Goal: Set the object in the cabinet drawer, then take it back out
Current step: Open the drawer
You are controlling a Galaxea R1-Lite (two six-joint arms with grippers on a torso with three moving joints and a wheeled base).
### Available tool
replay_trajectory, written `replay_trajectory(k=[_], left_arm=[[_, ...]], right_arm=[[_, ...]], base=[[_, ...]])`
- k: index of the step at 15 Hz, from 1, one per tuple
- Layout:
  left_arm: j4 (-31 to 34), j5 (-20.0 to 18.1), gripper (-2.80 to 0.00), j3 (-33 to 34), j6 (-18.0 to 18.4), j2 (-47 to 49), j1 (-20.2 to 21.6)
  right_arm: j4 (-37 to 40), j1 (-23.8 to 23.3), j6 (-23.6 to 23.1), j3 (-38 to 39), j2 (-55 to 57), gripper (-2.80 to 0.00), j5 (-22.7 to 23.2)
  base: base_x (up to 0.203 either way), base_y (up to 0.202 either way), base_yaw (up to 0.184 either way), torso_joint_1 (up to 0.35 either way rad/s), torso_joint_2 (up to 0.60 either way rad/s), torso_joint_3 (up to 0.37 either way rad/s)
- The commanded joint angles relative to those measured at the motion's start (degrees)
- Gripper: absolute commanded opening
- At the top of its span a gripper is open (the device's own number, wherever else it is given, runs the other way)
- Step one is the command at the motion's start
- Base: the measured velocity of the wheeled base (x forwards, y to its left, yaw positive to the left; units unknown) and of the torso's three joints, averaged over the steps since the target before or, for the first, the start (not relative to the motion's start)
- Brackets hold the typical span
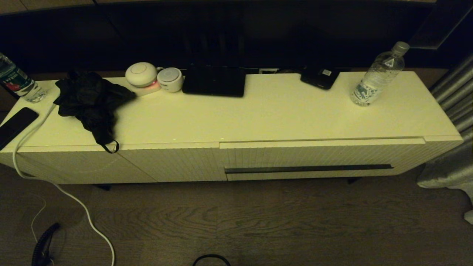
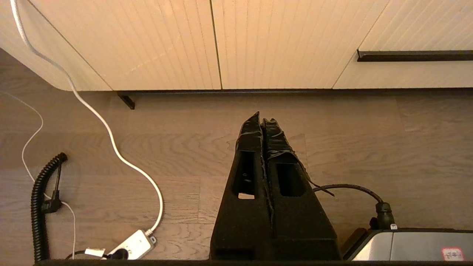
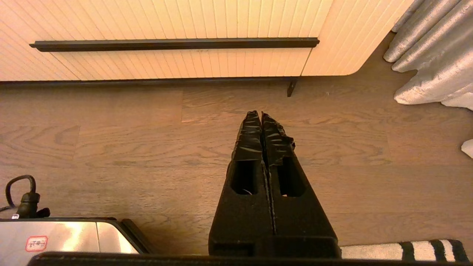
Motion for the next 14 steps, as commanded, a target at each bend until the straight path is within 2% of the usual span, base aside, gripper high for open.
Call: replay_trajectory(k=[1,12,14], left_arm=[[0.0,0.0,-2.80,0.1,0.0,-0.1,0.0],[0.0,0.0,-2.80,0.1,0.0,-0.1,0.0],[0.0,0.0,-2.80,0.1,0.0,-0.1,0.0]], right_arm=[[0.0,0.0,0.0,0.0,0.0,-2.80,0.0],[-0.5,0.0,1.3,-0.1,-0.2,-2.80,-0.7],[-0.5,0.0,0.8,-2.9,0.0,-2.80,-1.3]], base=[[0.000,0.000,0.000,0.000,0.00,0.000],[0.000,0.000,0.000,0.000,0.00,0.000],[0.000,0.000,0.000,0.000,0.00,0.000]])
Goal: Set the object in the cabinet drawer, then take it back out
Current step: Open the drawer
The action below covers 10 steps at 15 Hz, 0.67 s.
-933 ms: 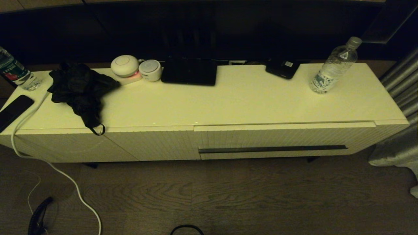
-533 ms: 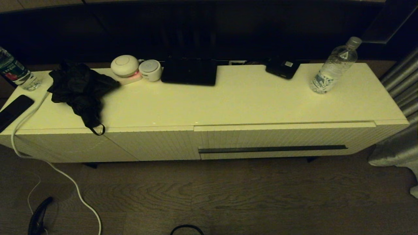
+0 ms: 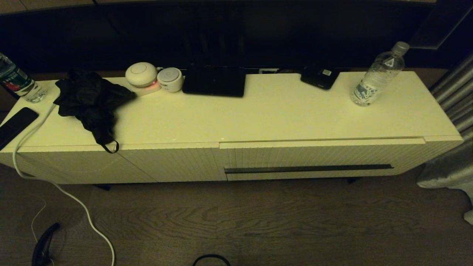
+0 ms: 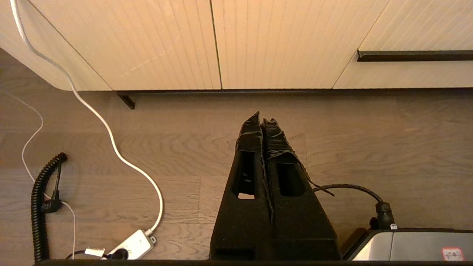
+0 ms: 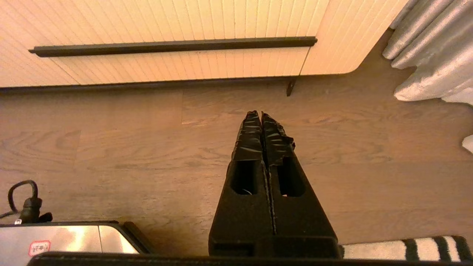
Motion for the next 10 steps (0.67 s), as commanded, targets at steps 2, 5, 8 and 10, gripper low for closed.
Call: replay_trajectory(k=[2,5,8,10], left_arm=[[0.0,0.0,-2.80,0.1,0.0,-0.1,0.0],[0.0,0.0,-2.80,0.1,0.0,-0.1,0.0],[0.0,0.0,-2.80,0.0,0.0,-0.1,0.0],[0.0,0.0,-2.80,0.1,0.0,-0.1,0.0]], right_arm=[[5.2,0.1,-0.1,-10.9,0.8,-2.80,-0.8],[11.8,0.1,-0.2,-20.4,3.9,-2.80,-1.2],[12.5,0.2,-0.4,-28.9,13.9,-2.80,-1.4],[14.0,0.5,-0.6,-35.3,21.8,-2.80,-1.2]], base=[[0.000,0.000,0.000,0.000,0.00,0.000],[0.000,0.000,0.000,0.000,0.00,0.000],[0.000,0.000,0.000,0.000,0.00,0.000],[0.000,0.000,0.000,0.000,0.00,0.000]])
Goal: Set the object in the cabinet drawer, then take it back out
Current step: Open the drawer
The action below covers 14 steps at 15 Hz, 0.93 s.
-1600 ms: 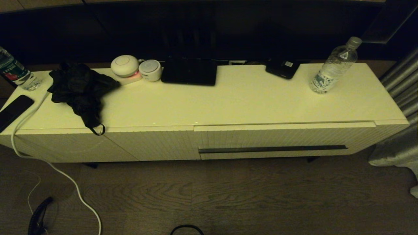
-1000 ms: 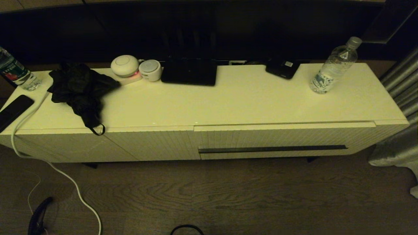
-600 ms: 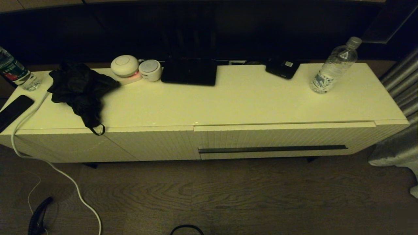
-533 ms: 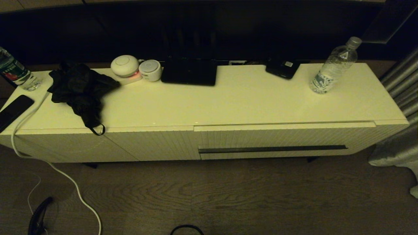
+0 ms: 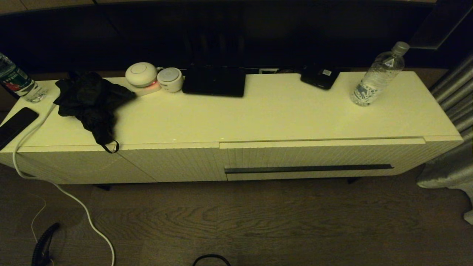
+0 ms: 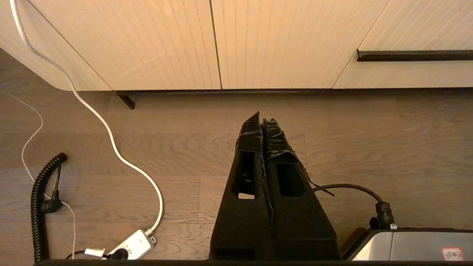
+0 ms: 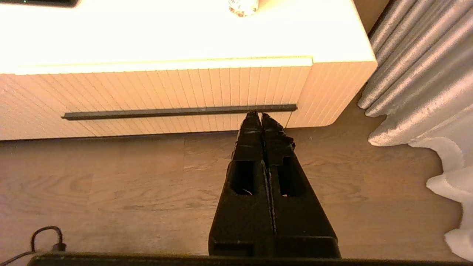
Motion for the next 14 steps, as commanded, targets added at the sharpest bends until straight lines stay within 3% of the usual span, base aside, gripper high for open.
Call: replay_trajectory(k=[1,4,8,11,14], left_arm=[[0.0,0.0,-2.80,0.1,0.0,-0.1,0.0],[0.0,0.0,-2.80,0.0,0.0,-0.1,0.0],[0.0,0.0,-2.80,0.0,0.0,-0.1,0.0],[0.0,0.0,-2.80,0.1,0.0,-0.1,0.0],[0.0,0.0,-2.80,0.1,0.0,-0.1,0.0]], right_arm=[[2.2,0.4,-1.1,-7.7,13.1,-2.80,0.4],[8.1,0.6,-8.9,-18.3,27.4,-2.80,3.7],[16.1,2.1,-29.3,-30.1,43.9,-2.80,6.4],[18.9,10.8,-39.0,-34.7,53.4,-2.80,6.2],[19.1,20.7,-41.3,-36.7,62.4,-2.80,2.3]], base=[[0.000,0.000,0.000,0.000,0.00,0.000],[0.000,0.000,0.000,0.000,0.00,0.000],[0.000,0.000,0.000,0.000,0.00,0.000],[0.000,0.000,0.000,0.000,0.00,0.000],[0.000,0.000,0.000,0.000,0.00,0.000]])
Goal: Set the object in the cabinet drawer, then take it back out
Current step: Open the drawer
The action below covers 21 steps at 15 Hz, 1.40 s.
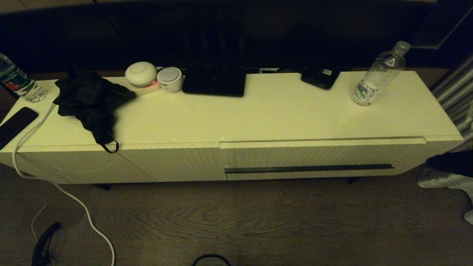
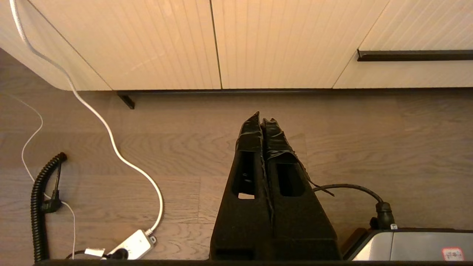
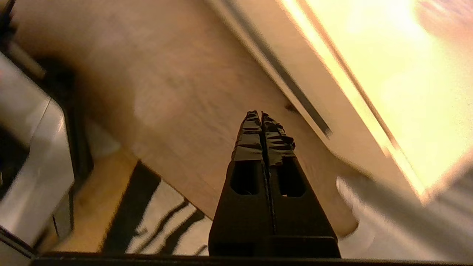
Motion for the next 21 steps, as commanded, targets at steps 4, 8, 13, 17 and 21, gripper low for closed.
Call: replay_trajectory(k=[4,8,13,17,21], left_arm=[[0.0,0.0,-2.80,0.1,0.0,-0.1,0.0],[0.0,0.0,-2.80,0.1,0.0,-0.1,0.0],[0.0,0.0,-2.80,0.1,0.0,-0.1,0.0],[0.0,0.0,-2.80,0.1,0.0,-0.1,0.0],[0.0,0.0,-2.80,0.1,0.0,-0.1,0.0]], right_arm=[[-0.2,13.6,-1.4,2.1,16.2,-2.80,-5.8],[-7.2,13.2,-11.3,8.0,22.2,-2.80,-7.7],[-16.5,8.3,-27.6,13.4,26.2,-2.80,-7.3],[-22.6,7.7,-31.5,16.6,28.6,-2.80,-7.4],[-23.6,8.1,-33.2,18.3,29.1,-2.80,-7.2]], base=[[0.000,0.000,0.000,0.000,0.00,0.000],[0.000,0.000,0.000,0.000,0.00,0.000],[0.000,0.000,0.000,0.000,0.00,0.000],[0.000,0.000,0.000,0.000,0.00,0.000],[0.000,0.000,0.000,0.000,0.00,0.000]])
